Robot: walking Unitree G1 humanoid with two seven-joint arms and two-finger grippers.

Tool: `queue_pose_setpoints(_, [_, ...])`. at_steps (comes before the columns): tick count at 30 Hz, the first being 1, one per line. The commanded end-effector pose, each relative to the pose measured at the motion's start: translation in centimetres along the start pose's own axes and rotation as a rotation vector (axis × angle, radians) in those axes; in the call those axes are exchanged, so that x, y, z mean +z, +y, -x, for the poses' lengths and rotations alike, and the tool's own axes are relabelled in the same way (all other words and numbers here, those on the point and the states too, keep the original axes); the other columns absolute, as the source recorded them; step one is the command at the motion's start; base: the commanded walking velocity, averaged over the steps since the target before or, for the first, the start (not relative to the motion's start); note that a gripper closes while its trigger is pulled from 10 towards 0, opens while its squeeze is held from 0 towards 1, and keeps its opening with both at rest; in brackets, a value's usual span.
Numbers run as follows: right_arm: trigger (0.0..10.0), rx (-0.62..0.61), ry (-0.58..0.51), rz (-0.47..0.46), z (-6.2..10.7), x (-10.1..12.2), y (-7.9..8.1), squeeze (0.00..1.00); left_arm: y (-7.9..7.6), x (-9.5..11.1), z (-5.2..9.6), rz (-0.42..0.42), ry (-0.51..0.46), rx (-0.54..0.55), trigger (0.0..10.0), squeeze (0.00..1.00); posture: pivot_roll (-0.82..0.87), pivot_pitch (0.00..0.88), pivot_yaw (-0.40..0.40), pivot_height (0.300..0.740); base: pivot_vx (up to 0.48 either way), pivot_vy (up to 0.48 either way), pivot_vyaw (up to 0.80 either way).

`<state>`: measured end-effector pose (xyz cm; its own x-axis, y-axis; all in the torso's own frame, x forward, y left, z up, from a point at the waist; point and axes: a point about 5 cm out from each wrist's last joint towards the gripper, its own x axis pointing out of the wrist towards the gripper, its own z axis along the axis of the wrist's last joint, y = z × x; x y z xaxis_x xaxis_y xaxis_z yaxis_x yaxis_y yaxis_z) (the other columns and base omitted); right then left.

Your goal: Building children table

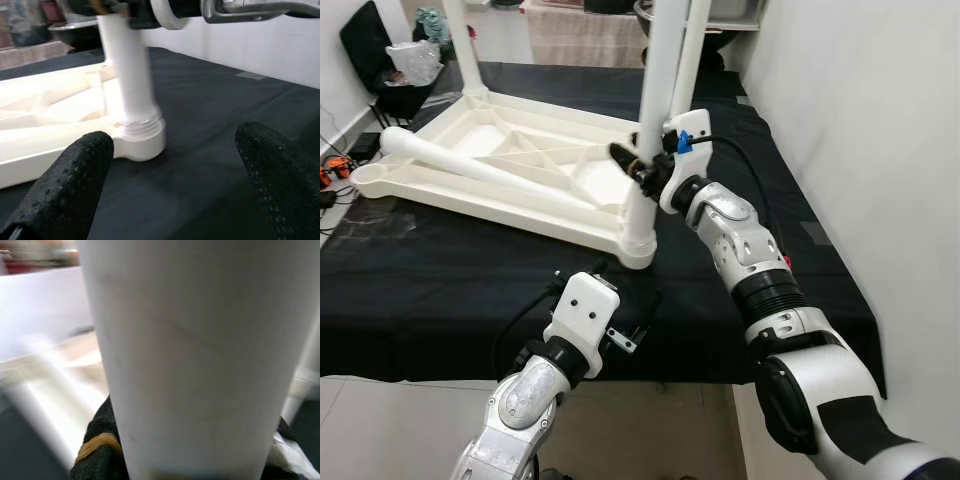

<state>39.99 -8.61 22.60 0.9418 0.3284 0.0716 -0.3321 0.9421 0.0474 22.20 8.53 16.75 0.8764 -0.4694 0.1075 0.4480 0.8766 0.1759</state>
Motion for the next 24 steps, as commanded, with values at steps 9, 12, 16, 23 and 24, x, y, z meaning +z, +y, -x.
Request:
queue_pose_setpoints(9, [10.0,-0.591,0.047,-0.079,3.4,-2.5,-4.0,0.0,-0.2,-0.2,-0.2,0.004,0.002,-0.002,10.0,0.0,0.06,0.076,-0.08,0.74,0.0,0.0,0.0])
queue_pose_setpoints(12, [10.0,-0.428,0.007,-0.116,2.2,-2.1,-1.4,1.0,-0.1,-0.2,-0.2,0.001,0.002,-0.002,10.0,0.0,0.06,0.077,-0.078,0.74,0.0,0.0,0.0])
queue_pose_setpoints(16, [10.0,-0.356,-0.012,-0.102,1.7,-1.9,-0.8,1.0,-0.1,-0.2,-0.2,0.0,0.002,-0.001,10.0,0.0,0.06,0.076,-0.082,0.74,0.0,0.0,0.0])
queue_pose_setpoints(23, [10.0,0.143,0.05,-0.22,1.4,-1.6,0.6,0.0,0.0,-0.2,-0.2,-0.001,0.002,0.002,10.0,0.0,0.06,0.077,-0.081,0.74,0.0,0.0,0.0])
queue_pose_setpoints(24, [10.0,0.36,0.056,-0.232,2.0,-1.5,0.6,0.0,0.0,-0.2,-0.2,0.0,0.001,0.002,10.0,0.0,0.06,0.077,-0.081,0.74,0.0,0.0,0.0])
